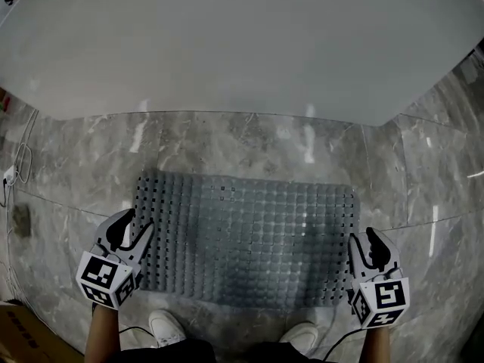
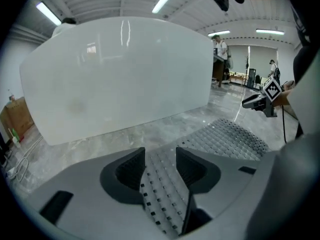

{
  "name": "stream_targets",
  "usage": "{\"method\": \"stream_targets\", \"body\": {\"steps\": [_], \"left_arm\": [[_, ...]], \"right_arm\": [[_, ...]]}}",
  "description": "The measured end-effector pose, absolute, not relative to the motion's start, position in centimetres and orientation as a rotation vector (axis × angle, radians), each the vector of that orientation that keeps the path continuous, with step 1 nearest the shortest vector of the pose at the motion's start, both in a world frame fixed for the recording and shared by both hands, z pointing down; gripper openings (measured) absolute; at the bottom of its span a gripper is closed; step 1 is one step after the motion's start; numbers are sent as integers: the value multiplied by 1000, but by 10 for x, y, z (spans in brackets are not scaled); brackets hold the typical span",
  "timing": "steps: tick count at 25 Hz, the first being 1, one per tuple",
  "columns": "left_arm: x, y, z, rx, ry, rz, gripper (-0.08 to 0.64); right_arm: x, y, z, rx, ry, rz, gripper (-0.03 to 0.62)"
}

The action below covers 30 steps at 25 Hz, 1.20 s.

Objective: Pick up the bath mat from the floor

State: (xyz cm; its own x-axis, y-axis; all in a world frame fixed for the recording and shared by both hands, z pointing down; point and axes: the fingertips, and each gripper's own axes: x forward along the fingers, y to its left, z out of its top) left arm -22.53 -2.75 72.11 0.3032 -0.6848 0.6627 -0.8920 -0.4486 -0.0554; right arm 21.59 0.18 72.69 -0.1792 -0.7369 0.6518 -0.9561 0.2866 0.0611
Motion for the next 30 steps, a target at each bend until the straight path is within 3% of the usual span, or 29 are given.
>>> {"method": "stream_targets", "body": {"steps": [1, 4, 8, 15, 30], "left_arm": [[-227, -24, 731, 2229, -1404, 920, 188], [-238, -14, 761, 2118, -1372, 974, 242], [-268, 2, 804, 1902, -1361, 1034, 307], [-302, 21, 853, 1688, -1349, 1145, 372], [-312, 31, 889, 1617, -1300, 1139, 399]], "right_arm": [[218, 6, 736, 1494, -1965, 526, 170], [225, 19, 763, 1442, -1881, 609, 189], [232, 45, 813, 1335, -1736, 837, 288], [263, 69, 871, 1303, -1525, 951, 311], [264, 73, 888, 1287, -1520, 1074, 318]]}}
